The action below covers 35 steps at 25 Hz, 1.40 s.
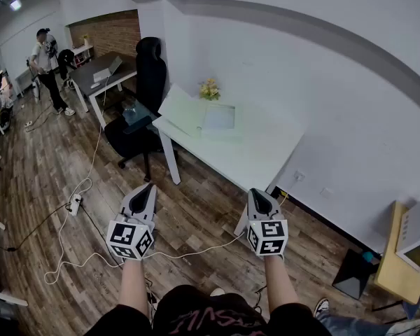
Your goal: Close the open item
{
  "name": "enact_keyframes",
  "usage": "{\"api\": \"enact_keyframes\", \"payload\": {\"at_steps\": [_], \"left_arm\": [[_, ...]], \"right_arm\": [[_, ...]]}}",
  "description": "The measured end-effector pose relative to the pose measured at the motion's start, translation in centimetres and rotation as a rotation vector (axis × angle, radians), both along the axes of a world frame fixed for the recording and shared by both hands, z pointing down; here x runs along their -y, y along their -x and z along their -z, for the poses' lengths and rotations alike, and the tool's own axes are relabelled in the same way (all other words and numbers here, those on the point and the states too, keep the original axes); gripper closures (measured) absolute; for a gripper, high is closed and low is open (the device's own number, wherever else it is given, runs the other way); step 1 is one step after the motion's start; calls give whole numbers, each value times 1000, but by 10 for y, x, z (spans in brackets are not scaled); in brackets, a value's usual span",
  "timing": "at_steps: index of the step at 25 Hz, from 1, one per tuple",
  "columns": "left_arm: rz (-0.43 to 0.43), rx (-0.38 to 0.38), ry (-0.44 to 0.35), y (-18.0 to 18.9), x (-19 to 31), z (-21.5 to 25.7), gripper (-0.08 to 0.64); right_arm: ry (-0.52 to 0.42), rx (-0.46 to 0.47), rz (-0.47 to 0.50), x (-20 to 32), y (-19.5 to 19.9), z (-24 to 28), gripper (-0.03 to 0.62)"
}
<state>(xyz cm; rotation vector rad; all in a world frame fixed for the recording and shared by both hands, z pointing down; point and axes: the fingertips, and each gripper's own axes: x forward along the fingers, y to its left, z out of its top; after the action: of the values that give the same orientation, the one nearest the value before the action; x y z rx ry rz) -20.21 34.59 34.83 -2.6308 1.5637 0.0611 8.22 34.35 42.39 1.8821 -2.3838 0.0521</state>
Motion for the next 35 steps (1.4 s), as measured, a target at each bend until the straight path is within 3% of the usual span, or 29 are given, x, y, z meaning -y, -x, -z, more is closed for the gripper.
{"api": "enact_keyframes", "payload": {"at_steps": [24, 35], "left_arm": [[30, -7, 52, -11, 28, -22, 548], [18, -10, 95, -8, 89, -37, 548]], "right_arm": [[22, -31, 78, 32, 1, -18, 566], [67, -19, 44, 83, -4, -33, 566]]}}
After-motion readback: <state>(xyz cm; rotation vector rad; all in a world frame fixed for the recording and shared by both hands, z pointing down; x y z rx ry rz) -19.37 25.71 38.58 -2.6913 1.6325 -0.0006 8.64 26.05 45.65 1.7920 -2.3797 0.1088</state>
